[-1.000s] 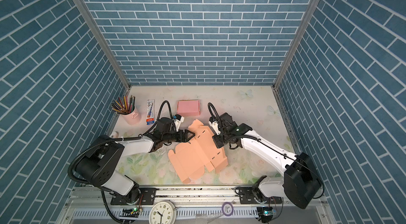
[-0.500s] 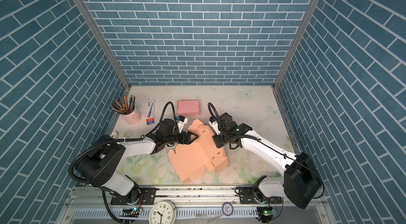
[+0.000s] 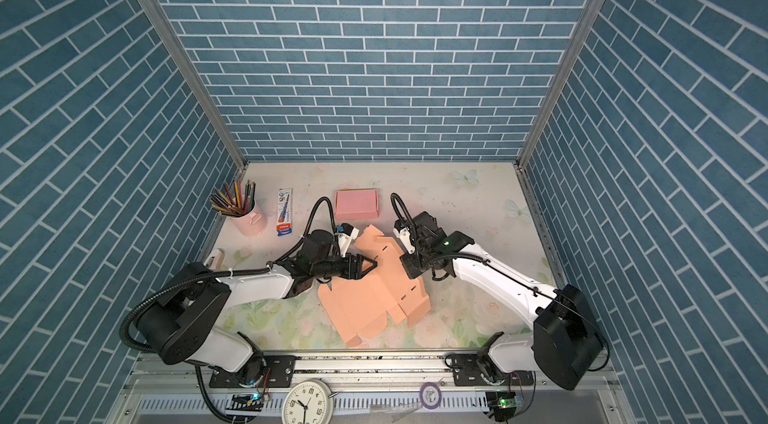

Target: Fold the paper box

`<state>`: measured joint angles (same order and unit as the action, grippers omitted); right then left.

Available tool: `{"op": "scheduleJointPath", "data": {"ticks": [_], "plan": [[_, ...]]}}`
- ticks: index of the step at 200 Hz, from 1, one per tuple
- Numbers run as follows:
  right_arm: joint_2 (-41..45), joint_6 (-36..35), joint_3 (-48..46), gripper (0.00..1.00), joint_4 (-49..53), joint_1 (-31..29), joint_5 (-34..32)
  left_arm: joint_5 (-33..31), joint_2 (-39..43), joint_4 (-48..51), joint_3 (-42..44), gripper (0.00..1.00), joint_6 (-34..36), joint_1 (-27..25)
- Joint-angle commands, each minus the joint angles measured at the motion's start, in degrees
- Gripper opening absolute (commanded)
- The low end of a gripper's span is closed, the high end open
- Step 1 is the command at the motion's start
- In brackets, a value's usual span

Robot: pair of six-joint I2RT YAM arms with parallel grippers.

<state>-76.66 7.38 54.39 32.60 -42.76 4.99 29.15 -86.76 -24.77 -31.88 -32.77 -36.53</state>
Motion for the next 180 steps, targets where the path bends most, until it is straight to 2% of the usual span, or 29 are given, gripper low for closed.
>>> {"op": "scheduleJointPath", "data": {"ticks": [1,30,71,97,141,180], "plan": [[-0.37,-2.27,1.54,0.0,1.09,-0.45,-1.47,-0.63,1.01,-0.79,0.66,0.72,-0.63,-1.06],[-0.95,-2.36,2.02,0.0,1.83,-0.82,-2.41,-0.64,0.43,-0.95,0.37,0.7,-0.93,-2.52],[-0.87,-2.57,2.85,0.0,2.02,-2.74,-7.81,-0.82,-0.3,-1.74,0.3,0.68,-0.2,-3.12],[-1.53,-3.57,3.52,0.0,3.44,-3.67,-10.11,0.99,-1.39,-1.4,-0.1,0.64,0.91,-0.92],[-1.01,-6.63,3.47,0.0,4.32,-5.55,-13.39,1.84,2.42,-0.64,-0.21,0.6,1.47,1.89],[-0.07,-10.25,2.43,0.0,3.52,-6.0,-15.09,4.62,3.44,-2.96,-0.84,0.54,-0.79,3.73]]}}
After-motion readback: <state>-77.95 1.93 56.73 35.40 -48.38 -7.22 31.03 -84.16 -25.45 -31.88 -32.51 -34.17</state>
